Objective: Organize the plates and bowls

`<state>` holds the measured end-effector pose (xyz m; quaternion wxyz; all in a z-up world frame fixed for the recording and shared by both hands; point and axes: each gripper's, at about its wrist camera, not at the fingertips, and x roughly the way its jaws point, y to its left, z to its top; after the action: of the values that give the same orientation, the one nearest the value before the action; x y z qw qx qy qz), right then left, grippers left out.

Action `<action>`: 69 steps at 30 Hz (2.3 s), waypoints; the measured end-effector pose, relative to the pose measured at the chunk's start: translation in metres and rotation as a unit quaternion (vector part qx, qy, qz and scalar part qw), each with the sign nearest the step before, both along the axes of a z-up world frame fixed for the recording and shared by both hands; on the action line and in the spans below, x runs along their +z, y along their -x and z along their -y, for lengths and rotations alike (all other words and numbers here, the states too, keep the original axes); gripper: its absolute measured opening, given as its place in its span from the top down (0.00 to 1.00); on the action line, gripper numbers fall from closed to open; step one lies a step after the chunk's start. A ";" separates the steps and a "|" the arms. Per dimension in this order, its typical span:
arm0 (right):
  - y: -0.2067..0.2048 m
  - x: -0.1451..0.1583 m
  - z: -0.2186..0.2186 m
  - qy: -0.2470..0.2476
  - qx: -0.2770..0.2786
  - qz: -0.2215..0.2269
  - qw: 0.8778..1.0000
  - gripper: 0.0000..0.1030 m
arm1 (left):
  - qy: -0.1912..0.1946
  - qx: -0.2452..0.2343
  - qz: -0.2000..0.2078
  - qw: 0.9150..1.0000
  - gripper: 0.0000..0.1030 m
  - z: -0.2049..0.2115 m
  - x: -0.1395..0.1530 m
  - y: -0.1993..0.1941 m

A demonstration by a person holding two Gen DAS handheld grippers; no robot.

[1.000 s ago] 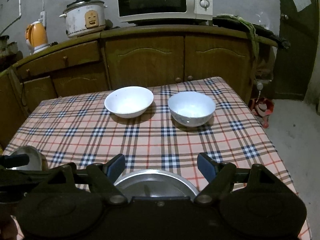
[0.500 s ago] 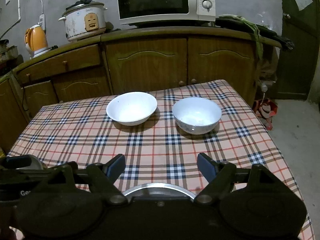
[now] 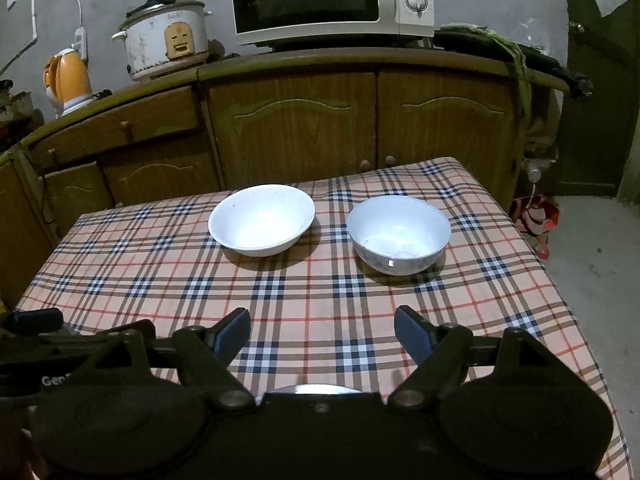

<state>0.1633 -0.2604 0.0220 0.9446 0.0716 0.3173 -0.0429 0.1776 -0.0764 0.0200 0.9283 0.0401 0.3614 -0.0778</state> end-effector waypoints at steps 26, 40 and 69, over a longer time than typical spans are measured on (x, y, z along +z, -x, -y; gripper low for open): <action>-0.071 -0.015 0.019 -0.031 0.011 -0.007 0.999 0.09 | -0.009 0.029 -0.007 1.000 0.00 -0.008 -0.008 -0.072; -0.161 -0.030 0.011 -0.062 0.028 -0.021 0.997 0.10 | -0.009 -0.005 -0.014 1.000 0.00 0.009 -0.029 -0.151; -0.252 -0.086 -0.006 -0.028 0.059 -0.034 0.997 0.40 | 0.007 -0.061 -0.016 0.998 0.67 0.026 -0.074 -0.222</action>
<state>0.4151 -0.2547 -0.0636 0.9320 0.0781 0.3536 0.0192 0.3992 -0.1021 -0.0543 0.9164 0.0541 0.3722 -0.1371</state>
